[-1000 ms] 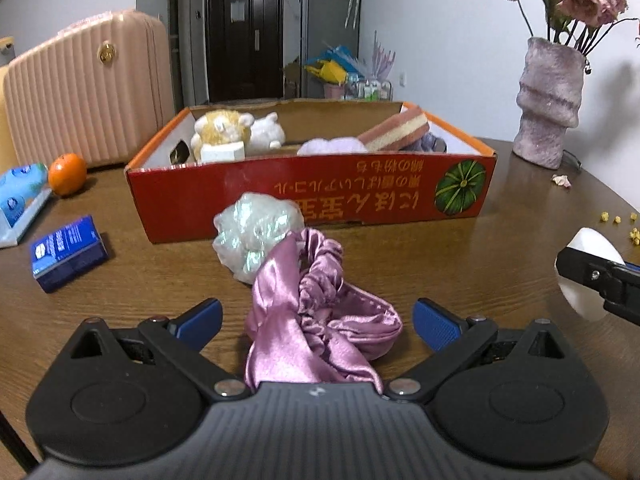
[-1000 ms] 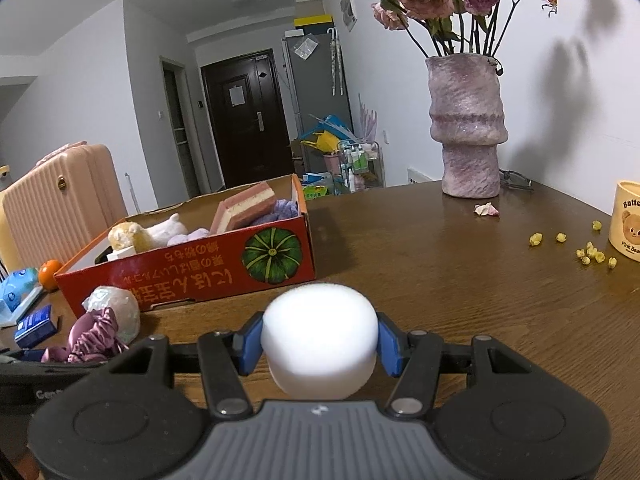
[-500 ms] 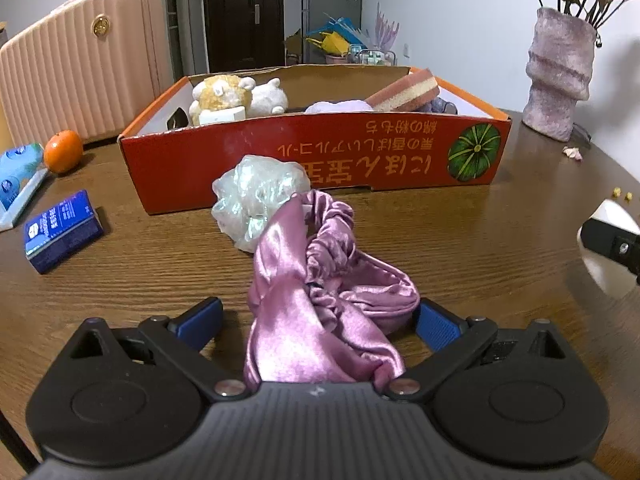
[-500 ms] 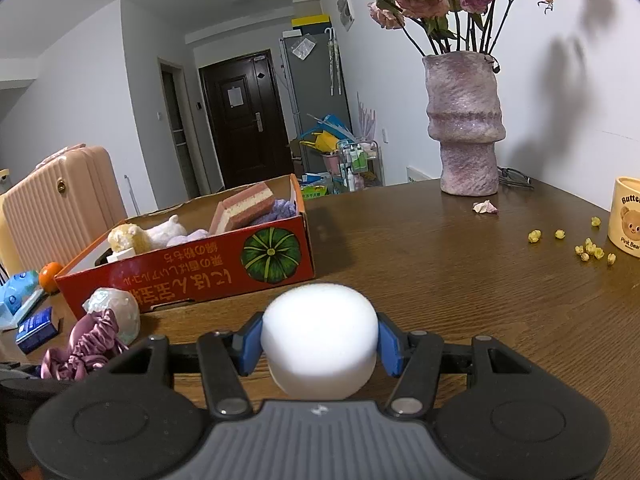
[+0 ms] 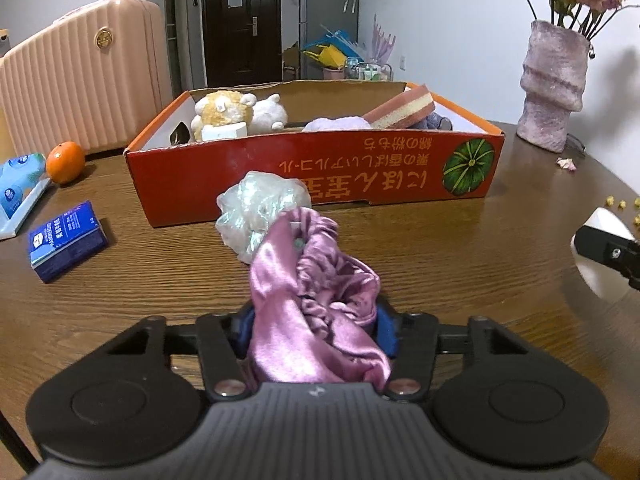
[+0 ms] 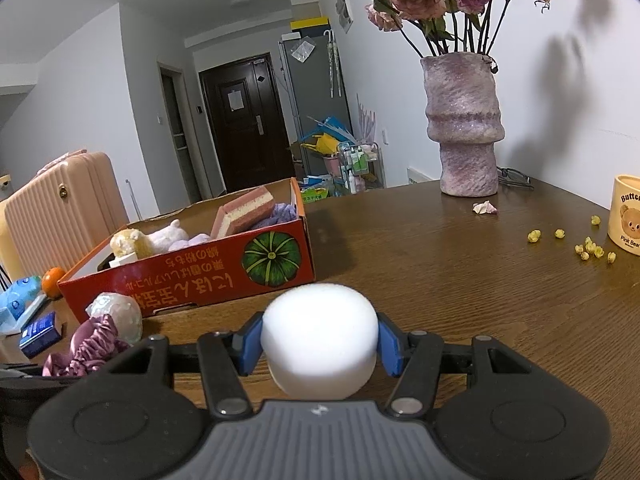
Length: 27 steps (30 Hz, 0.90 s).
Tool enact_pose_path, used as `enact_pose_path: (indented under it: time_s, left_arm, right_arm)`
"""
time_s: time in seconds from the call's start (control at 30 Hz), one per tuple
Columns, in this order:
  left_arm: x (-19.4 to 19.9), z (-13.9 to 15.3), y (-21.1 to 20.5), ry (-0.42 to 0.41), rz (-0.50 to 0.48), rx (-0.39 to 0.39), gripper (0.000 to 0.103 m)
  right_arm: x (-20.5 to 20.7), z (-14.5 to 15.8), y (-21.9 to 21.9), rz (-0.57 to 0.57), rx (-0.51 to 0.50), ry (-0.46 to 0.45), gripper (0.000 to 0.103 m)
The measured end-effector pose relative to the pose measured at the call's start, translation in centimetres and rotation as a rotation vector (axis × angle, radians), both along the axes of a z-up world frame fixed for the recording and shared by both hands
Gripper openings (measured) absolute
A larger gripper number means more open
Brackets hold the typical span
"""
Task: Organize soft objects
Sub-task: 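Carry the pink scrunchie and white round sponge in both grippers over the box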
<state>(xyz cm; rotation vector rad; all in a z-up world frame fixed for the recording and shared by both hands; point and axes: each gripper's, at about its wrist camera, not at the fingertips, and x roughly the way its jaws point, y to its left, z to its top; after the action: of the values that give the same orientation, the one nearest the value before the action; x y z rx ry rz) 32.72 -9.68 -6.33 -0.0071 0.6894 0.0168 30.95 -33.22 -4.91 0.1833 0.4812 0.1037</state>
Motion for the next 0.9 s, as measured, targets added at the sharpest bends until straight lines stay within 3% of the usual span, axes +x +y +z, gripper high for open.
enact_pose_path:
  time_s: [0.23,0.43,0.9]
  left_arm:
    - [-1.1,1.0,0.0,-0.054,-0.029,-0.028,0.044]
    - [-2.1,2.1,-0.2,-0.116,-0.054,-0.031,0.042]
    - [-3.8,5.1,-0.4,-0.287,-0.068,-0.026,0.042]
  right_arm:
    - [-0.1,0.1,0.0,0.003,0.007,-0.011,0.056]
    - [-0.4,0.2,-0.1,0.008,0.015,-0.03,0.056]
    - [-1.7,1.1,0.7,0.028,0.017,-0.179,0.056]
